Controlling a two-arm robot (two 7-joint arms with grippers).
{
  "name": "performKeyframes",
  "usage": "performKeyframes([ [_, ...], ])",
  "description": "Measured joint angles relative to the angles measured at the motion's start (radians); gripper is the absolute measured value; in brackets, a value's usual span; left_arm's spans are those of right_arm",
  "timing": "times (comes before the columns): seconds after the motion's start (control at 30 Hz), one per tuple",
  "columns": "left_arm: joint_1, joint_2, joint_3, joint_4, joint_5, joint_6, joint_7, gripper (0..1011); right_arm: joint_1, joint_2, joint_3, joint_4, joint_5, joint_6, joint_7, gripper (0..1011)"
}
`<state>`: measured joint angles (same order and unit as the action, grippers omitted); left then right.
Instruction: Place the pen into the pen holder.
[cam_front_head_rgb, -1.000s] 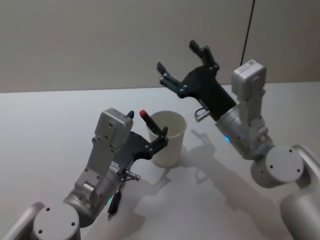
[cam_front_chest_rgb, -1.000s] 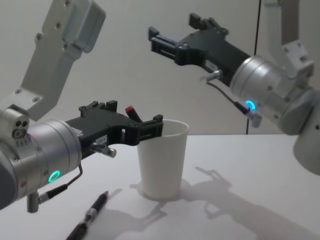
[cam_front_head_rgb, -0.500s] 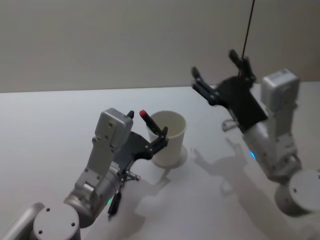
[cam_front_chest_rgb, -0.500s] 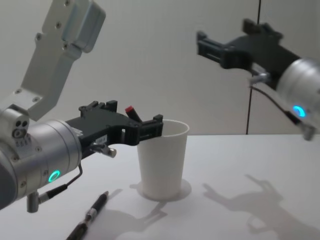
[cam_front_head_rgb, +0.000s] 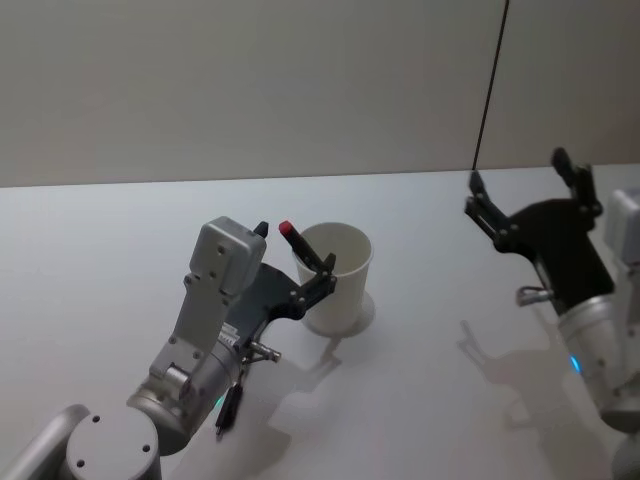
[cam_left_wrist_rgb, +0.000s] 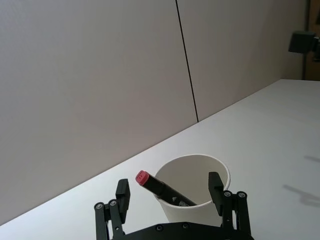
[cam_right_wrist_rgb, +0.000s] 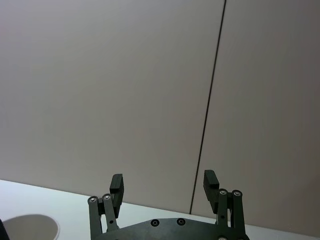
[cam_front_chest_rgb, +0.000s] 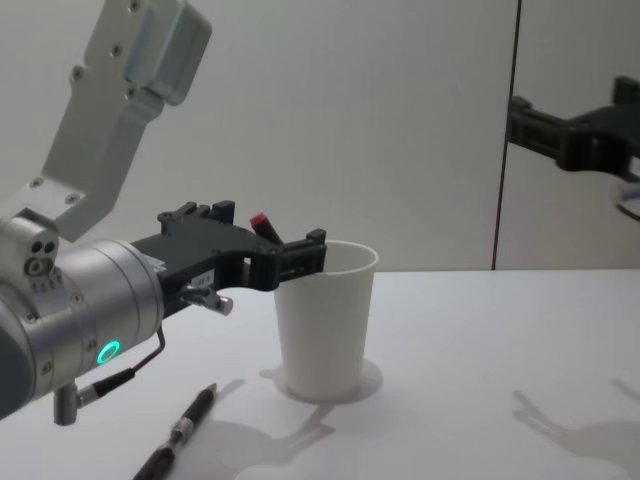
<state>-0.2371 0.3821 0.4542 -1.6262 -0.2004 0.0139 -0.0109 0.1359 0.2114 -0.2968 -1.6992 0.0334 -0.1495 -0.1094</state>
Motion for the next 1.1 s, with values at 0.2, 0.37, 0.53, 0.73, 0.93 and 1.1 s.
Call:
performKeyframes([
  [0.2, 0.0, 0.0, 0.0, 0.0, 0.0, 0.0, 0.0, 1004, -0.041, 0.021, 0.01, -0.047, 0.014, 0.034, -0.036, 1002],
  [0.37, 0.0, 0.0, 0.0, 0.0, 0.0, 0.0, 0.0, 1004, -0.063, 0.033, 0.015, -0.072, 0.022, 0.053, -0.056, 1001],
  [0.53, 0.0, 0.0, 0.0, 0.0, 0.0, 0.0, 0.0, 1004, -0.075, 0.039, 0.018, -0.085, 0.025, 0.063, -0.066, 1001],
  [0.73, 0.001, 0.001, -0.002, -0.001, 0.0, 0.006, 0.0, 1004, -0.088, 0.046, 0.021, -0.101, 0.03, 0.073, -0.078, 1001],
  [0.93, 0.006, 0.011, -0.011, -0.015, -0.017, 0.039, 0.002, 1004, -0.095, 0.049, 0.022, -0.108, 0.032, 0.079, -0.084, 1001],
  [1.1, 0.013, 0.024, -0.022, -0.036, -0.046, 0.089, 0.003, 1004, -0.099, 0.051, 0.023, -0.112, 0.034, 0.082, -0.087, 1001],
])
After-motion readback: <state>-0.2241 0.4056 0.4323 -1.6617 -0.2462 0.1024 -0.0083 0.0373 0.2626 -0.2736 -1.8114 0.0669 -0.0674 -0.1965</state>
